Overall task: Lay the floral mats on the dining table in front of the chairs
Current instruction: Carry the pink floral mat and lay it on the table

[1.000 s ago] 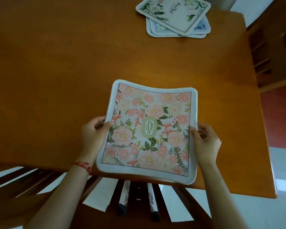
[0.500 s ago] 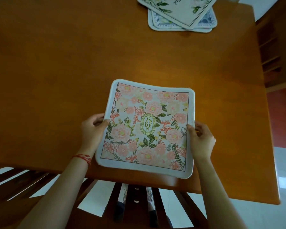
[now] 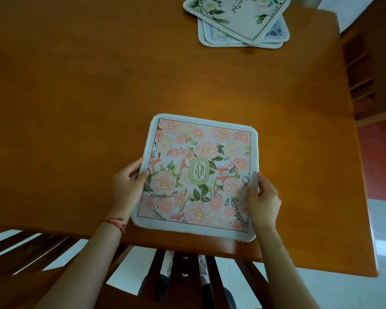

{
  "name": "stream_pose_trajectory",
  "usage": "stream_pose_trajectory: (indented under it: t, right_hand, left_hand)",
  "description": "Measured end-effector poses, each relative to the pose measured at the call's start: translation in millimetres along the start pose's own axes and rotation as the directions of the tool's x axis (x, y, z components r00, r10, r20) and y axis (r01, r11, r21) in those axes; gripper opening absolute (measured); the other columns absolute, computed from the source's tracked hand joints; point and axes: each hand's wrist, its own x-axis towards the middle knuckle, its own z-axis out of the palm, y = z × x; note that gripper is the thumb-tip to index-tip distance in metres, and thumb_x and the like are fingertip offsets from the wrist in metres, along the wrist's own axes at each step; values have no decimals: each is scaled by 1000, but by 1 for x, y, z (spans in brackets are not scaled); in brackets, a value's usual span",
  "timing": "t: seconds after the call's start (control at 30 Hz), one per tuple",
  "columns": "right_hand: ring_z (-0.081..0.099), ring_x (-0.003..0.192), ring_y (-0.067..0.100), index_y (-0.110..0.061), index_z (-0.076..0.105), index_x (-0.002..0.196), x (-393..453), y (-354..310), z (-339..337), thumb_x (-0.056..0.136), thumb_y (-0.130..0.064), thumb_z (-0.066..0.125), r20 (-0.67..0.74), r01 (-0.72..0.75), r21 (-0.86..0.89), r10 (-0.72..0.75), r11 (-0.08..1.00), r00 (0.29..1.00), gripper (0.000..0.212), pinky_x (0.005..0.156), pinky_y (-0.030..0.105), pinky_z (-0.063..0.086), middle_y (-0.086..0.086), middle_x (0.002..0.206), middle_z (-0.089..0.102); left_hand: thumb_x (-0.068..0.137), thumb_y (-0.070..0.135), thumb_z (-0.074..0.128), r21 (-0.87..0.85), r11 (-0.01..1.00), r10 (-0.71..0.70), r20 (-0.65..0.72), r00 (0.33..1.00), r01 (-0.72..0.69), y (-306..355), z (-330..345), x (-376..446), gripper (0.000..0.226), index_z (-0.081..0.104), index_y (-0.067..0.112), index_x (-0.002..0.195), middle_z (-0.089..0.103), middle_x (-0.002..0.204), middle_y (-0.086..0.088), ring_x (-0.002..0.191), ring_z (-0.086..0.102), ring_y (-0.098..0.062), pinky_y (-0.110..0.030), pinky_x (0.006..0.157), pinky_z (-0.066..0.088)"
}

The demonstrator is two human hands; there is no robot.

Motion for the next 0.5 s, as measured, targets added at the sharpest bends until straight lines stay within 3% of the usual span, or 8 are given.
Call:
stream_pose_trajectory:
  t: [0.13, 0.27, 0.33, 0.4, 0.5]
  right_hand:
    - [57, 107, 31, -7, 55, 125, 7, -6, 1, 87, -9, 55, -2, -19, -11, 19, 1000, 1000, 38, 81, 50, 53, 9, 120, 62]
    - [60, 101, 32, -9, 56, 124, 16, -9, 2, 86, -15, 53, 7, -25, -8, 25, 1000, 1000, 39, 78, 49, 54, 7, 117, 64]
    - [58, 103, 30, -9, 56, 124, 19, -11, 2, 87, -13, 53, 17, -30, -11, 30, 999, 999, 38, 81, 42, 52, 6, 118, 63]
    - [56, 107, 28, -8, 55, 125, 22, -9, 2, 88, -8, 53, 23, -32, -23, 32, 999, 999, 37, 81, 33, 48, 6, 120, 62]
    - [57, 106, 30, -8, 54, 126, 24, -9, 2, 86, -5, 54, 32, -18, -24, 18, 1000, 999, 40, 83, 40, 52, 7, 122, 62]
  left_hand:
    - [86, -1, 56, 13, 1000, 14, -5, 1000, -14, 5, 3, 0, 43, 51, 5, 128, 59, 125, -11, 106, 58, -14, -30, 87, 51]
    - [86, -2, 56, -18, 1000, 11, 2, 1000, -11, 9, 2, 7, 42, 53, 4, 127, 60, 123, -10, 104, 58, -13, -32, 88, 51]
    - [86, -2, 56, -29, 1000, 9, 12, 1000, -9, 11, 2, 8, 40, 54, 5, 125, 61, 121, -6, 102, 59, -11, -30, 86, 53]
    - [86, -4, 55, -35, 999, 15, 6, 1000, -15, 14, 2, 9, 40, 53, 5, 125, 59, 115, 1, 96, 58, -5, -15, 75, 53]
    - [86, -7, 53, -36, 999, 21, 2, 1000, -20, 17, 1, 9, 40, 52, 2, 125, 55, 110, 4, 96, 55, -6, -3, 67, 47]
